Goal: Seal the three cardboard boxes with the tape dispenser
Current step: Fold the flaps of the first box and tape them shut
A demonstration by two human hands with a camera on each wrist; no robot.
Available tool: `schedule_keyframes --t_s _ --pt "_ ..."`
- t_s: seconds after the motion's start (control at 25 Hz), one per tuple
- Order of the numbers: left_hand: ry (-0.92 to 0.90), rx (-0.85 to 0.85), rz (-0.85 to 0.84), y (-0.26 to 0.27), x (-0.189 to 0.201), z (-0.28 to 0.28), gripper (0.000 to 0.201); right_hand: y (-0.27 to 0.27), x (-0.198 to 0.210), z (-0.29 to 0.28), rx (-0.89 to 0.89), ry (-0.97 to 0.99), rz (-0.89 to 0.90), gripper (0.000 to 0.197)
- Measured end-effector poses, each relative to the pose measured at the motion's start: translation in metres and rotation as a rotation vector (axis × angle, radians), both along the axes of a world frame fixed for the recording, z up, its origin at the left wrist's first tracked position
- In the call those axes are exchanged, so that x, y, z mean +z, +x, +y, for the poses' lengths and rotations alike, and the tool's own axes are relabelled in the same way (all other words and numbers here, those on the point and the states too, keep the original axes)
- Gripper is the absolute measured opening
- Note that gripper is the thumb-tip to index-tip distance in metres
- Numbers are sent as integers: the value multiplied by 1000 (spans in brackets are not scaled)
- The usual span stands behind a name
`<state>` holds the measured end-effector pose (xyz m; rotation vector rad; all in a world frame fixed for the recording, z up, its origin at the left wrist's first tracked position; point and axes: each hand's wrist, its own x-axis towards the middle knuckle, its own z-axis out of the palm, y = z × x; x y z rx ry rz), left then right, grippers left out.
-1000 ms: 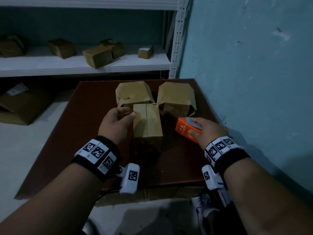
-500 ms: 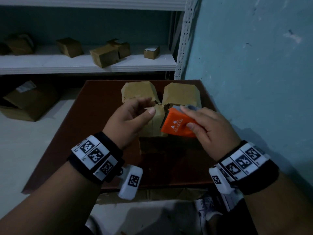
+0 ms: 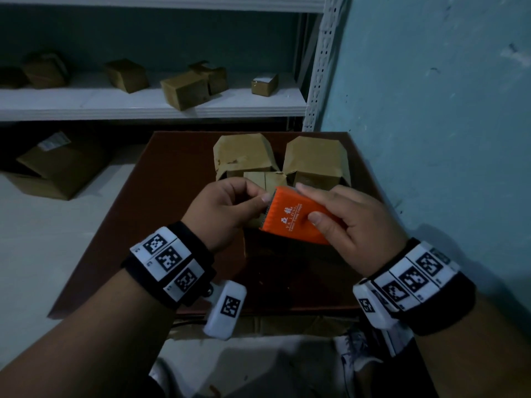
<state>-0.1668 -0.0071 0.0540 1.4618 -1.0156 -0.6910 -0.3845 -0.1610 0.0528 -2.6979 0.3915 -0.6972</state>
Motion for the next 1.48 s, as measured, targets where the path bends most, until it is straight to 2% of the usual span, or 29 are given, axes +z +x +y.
schedule_keyframes --t_s 0.16,0.28,0.4,0.52,0.76,1.2,1.48 --pt "46 13 39 -8 5 4 35 0 2 0 -39 25 55 61" --pt "106 20 -66 -7 3 6 36 0 6 -2 -63 -33 86 73" --pt "128 163 -206 -13 0 14 19 -1 9 -5 -77 -72 84 74" --pt "127 299 -254 -9 -5 31 17 -12 12 -13 -105 -69 86 72" --pt "211 298 -269 -5 -11 47 17 -27 8 -16 -128 -54 103 69" --pt "235 352 -191 -8 -23 44 19 -28 2 -24 -151 -5 135 73" --pt "310 320 -150 -2 -24 45 11 -25 -3 -27 -178 -56 165 73"
